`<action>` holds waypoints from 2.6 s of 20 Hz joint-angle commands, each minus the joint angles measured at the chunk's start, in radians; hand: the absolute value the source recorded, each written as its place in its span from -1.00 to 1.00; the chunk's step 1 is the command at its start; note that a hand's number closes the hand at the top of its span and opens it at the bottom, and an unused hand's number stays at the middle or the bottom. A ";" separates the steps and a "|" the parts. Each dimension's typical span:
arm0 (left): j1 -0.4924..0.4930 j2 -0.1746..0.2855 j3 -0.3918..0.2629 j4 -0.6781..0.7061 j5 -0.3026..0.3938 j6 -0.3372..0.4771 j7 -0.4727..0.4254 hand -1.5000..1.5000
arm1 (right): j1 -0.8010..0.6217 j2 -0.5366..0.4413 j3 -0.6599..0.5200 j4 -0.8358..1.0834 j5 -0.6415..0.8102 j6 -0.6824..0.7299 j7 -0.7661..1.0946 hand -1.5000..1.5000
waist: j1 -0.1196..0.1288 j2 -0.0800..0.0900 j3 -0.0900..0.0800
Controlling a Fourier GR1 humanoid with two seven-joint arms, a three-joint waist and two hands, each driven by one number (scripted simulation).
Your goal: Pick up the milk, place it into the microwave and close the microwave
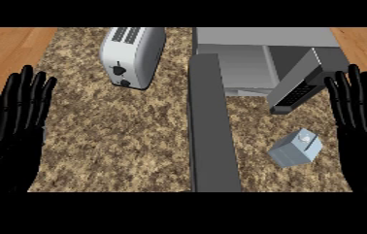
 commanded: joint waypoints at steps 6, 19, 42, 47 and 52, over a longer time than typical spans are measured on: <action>-0.101 0.003 -0.002 0.128 0.010 -0.030 -0.040 -1.00 | -0.153 -0.010 -0.140 0.034 0.168 -0.204 0.141 -1.00 | -0.006 0.025 0.030; 0.136 -0.085 -0.064 -0.037 0.026 -0.001 0.028 -1.00 | -0.096 0.053 -0.144 0.028 0.117 -0.264 0.224 -1.00 | 0.000 0.021 0.031; 0.243 -0.090 -0.102 -0.149 0.025 -0.022 0.053 -1.00 | 0.219 0.106 -0.208 0.455 -0.005 -0.202 -0.319 -1.00 | -0.004 0.021 0.031; 0.380 -0.111 -0.217 -0.249 -0.052 0.009 0.027 -1.00 | 0.222 0.098 -0.228 0.577 -0.033 -0.163 -0.432 -1.00 | -0.001 0.020 0.031; 0.343 -0.091 -0.163 -0.203 -0.016 -0.026 0.016 -1.00 | 0.160 0.073 -0.276 0.741 -0.095 -0.119 -0.534 -1.00 | 0.000 0.021 0.031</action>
